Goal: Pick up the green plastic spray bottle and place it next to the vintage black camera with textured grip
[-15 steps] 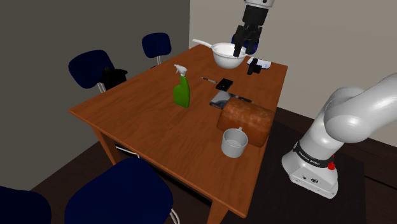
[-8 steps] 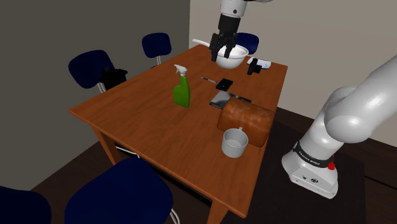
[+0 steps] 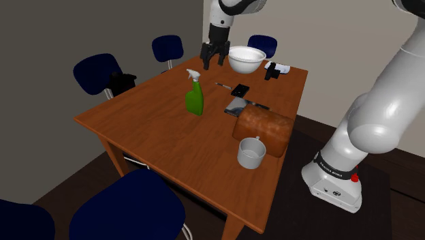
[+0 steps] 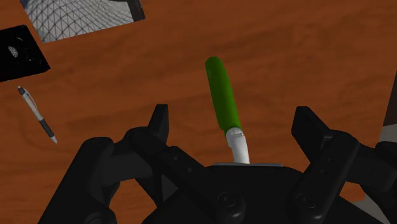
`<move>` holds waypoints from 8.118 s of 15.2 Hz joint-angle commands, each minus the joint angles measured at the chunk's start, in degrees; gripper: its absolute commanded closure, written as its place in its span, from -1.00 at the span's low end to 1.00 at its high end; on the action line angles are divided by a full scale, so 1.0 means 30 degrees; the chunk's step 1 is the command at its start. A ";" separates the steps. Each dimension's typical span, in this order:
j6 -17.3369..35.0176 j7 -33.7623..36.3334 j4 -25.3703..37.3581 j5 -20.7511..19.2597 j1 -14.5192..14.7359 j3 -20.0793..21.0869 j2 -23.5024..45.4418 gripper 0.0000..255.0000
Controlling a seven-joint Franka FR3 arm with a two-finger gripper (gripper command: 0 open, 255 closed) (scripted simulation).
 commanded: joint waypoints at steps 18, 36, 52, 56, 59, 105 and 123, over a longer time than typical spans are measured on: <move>0.2179 0.0550 0.2848 -0.0561 0.0427 0.0297 0.4831 -1.00; 0.0767 0.0597 0.3837 -0.0566 0.0420 0.0297 0.4407 1.00; -0.3198 0.0741 0.7372 -0.0599 0.0413 0.0296 0.3974 1.00; -0.4251 0.0782 0.8496 -0.0612 0.0416 0.0296 0.4044 1.00; -0.5064 0.0815 0.9417 -0.0624 0.0419 0.0298 0.4152 1.00; -0.7217 -1.8020 0.8915 0.1614 -0.9382 -0.8776 0.3118 1.00; -0.7661 -2.2584 1.3247 0.3962 -1.3240 -0.9956 0.7998 1.00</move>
